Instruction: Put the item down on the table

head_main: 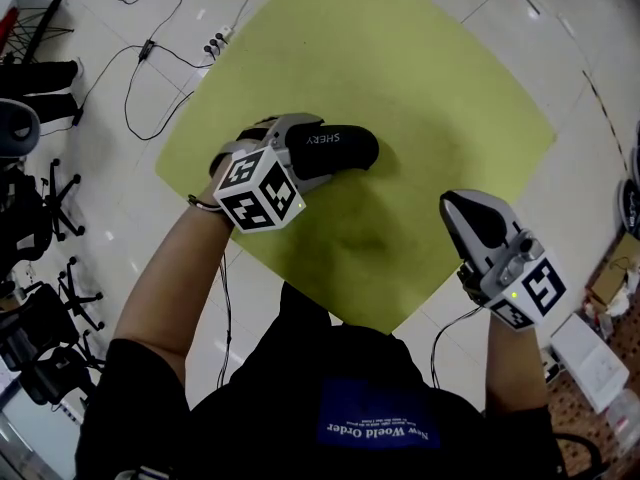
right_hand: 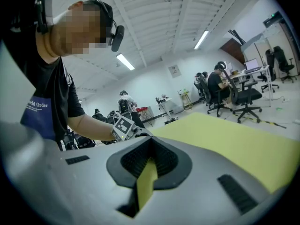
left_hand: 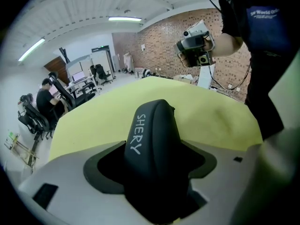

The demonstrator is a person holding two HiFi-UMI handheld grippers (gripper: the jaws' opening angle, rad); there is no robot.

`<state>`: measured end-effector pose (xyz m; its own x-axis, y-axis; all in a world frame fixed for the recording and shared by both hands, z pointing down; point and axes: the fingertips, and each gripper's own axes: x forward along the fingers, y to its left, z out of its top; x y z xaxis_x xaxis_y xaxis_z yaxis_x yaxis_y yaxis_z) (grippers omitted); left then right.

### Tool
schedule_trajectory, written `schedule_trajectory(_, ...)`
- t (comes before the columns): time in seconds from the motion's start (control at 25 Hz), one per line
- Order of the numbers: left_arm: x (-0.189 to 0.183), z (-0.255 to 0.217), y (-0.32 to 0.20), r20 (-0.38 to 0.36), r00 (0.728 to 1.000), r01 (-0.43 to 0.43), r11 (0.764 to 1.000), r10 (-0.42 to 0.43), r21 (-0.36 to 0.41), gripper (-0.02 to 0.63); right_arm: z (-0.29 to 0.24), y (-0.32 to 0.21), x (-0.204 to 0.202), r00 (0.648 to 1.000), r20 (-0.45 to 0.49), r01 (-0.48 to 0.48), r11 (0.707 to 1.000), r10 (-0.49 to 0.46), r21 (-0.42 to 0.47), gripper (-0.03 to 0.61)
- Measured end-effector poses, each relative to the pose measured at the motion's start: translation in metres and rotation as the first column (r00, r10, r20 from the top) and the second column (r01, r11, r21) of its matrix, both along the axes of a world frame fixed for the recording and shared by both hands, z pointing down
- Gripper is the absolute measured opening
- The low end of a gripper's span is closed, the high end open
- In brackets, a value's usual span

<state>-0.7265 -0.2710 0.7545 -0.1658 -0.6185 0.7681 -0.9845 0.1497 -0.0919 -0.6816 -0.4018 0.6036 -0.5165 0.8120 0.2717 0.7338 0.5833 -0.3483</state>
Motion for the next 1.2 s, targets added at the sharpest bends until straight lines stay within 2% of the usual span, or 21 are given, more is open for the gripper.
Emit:
schedule_trajectory(0.24, 0.001, 0.000, 0.004, -0.087, 0.996, 0.016, 1.000, -0.015, 0.004, 0.350, 0.000, -0.004, 0.006, 1.000, 0.005, -0.009, 1.000, 0.009, -0.002, -0.012)
schedule_trajectory(0.32, 0.001, -0.015, 0.006, -0.107, 0.993, 0.046, 0.998, -0.040, 0.050, 0.350, -0.004, -0.004, 0.009, 1.000, 0.011, -0.013, 1.000, 0.013, 0.000, -0.012)
schedule_trajectory(0.4, -0.001, -0.047, 0.010, -0.123, 0.988, 0.110, 0.983, -0.092, 0.146, 0.350, -0.015, -0.005, 0.011, 1.000, 0.022, -0.020, 1.000, 0.020, 0.000, -0.012)
schedule_trajectory(0.44, -0.003, -0.069, 0.012, -0.127, 0.985, 0.144, 0.967, -0.119, 0.212, 0.350, -0.023, -0.006, 0.012, 0.999, 0.030, -0.024, 1.000, 0.024, -0.002, -0.012)
schedule_trajectory(0.52, -0.004, -0.123, 0.015, -0.131, 0.977, 0.204, 0.910, -0.167, 0.362, 0.350, -0.044, -0.009, 0.010, 0.998, 0.054, -0.034, 0.999, 0.035, -0.013, -0.012)
schedule_trajectory(0.64, 0.000, -0.209, 0.024, -0.156, 0.961, 0.276, 0.779, -0.227, 0.563, 0.350, -0.084, -0.016, 0.009, 0.994, 0.092, -0.057, 0.998, 0.060, -0.035, -0.012)
schedule_trajectory(0.72, 0.009, -0.265, 0.031, -0.187, 0.950, 0.312, 0.693, -0.252, 0.650, 0.350, -0.116, -0.020, 0.012, 0.989, 0.124, -0.072, 0.997, 0.075, -0.032, -0.012)
schedule_trajectory(0.8, 0.017, -0.314, 0.038, -0.184, 0.946, 0.315, 0.629, -0.265, 0.711, 0.348, -0.151, -0.021, 0.013, 0.982, 0.172, -0.077, 0.997, 0.079, -0.019, -0.012)
schedule_trajectory(0.88, 0.028, -0.358, 0.041, -0.146, 0.959, 0.261, 0.568, -0.241, 0.781, 0.348, -0.184, -0.020, 0.015, 0.970, 0.233, -0.072, 0.997, 0.072, -0.007, -0.012)
schedule_trajectory(0.92, 0.037, -0.374, 0.042, -0.120, 0.967, 0.226, 0.547, -0.223, 0.806, 0.348, -0.199, -0.018, 0.018, 0.964, 0.259, -0.068, 0.998, 0.066, -0.001, -0.012)
schedule_trajectory(1.0, 0.057, -0.396, 0.043, -0.075, 0.976, 0.174, 0.533, -0.203, 0.828, 0.347, -0.224, -0.014, 0.028, 0.955, 0.292, -0.062, 0.998, 0.059, 0.002, -0.012)
schedule_trajectory(1.04, 0.067, -0.403, 0.043, -0.049, 0.978, 0.152, 0.536, -0.202, 0.830, 0.283, -0.234, -0.013, 0.032, 0.952, 0.302, -0.061, 0.998, 0.058, 0.001, -0.011)
schedule_trajectory(1.12, 0.085, -0.410, 0.040, -0.014, 0.981, 0.121, 0.549, -0.195, 0.827, 0.253, -0.250, -0.011, 0.039, 0.947, 0.314, -0.064, 0.998, 0.061, 0.001, -0.012)
schedule_trajectory(1.2, 0.106, -0.411, 0.036, -0.035, 0.984, 0.125, 0.541, -0.174, 0.831, 0.227, -0.257, -0.009, 0.050, 0.947, 0.315, -0.069, 0.998, 0.065, 0.001, -0.012)
